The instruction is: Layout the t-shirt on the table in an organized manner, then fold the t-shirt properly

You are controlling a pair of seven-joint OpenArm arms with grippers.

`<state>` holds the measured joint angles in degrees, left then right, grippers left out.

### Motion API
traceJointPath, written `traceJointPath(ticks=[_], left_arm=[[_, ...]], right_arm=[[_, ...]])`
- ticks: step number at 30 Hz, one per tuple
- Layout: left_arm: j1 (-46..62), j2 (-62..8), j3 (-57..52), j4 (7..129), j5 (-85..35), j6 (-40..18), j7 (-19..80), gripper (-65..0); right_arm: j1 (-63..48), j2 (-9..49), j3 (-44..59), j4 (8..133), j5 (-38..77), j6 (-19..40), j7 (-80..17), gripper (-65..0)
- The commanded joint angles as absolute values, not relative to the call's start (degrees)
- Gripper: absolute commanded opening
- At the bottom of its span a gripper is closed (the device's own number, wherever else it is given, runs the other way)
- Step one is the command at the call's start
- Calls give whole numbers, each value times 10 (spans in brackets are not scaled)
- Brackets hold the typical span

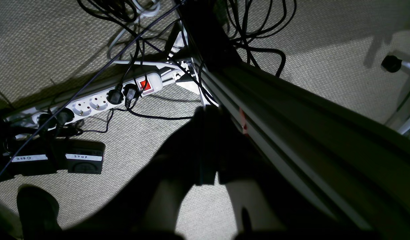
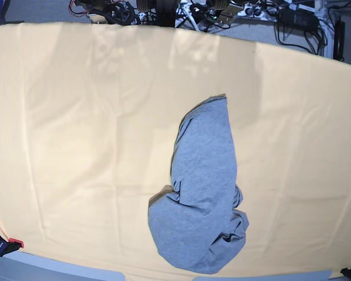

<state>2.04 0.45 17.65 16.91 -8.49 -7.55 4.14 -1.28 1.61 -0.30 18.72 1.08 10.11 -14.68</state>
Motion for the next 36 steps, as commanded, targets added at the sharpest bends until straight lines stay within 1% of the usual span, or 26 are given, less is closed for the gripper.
traceJointPath(ticks=[1,9,27,31,34,36], left_arm=[[20,10,179,173,-79,-81,44,-650],[22,10,179,183,-79,-81,44,-650],[22,10,179,183,-79,-81,60,-650],[30,9,179,183,-79,-81,94,-650],[46,8,179,193,-79,-81,124,-650],[68,6,179,218,-79,-81,141,-650]], right_arm=[[-10,18,-4,197,13,105,-150,-650],[-11,21,-4,225,13,105,-168,-650],[-11,21,-4,225,12,105,-169,-650],[-16,21,-4,225,-19,105,-207,-650],[-35,23,-4,225,-54,105,-211,-650],[-54,29,-4,225,-54,111,-211,-650]])
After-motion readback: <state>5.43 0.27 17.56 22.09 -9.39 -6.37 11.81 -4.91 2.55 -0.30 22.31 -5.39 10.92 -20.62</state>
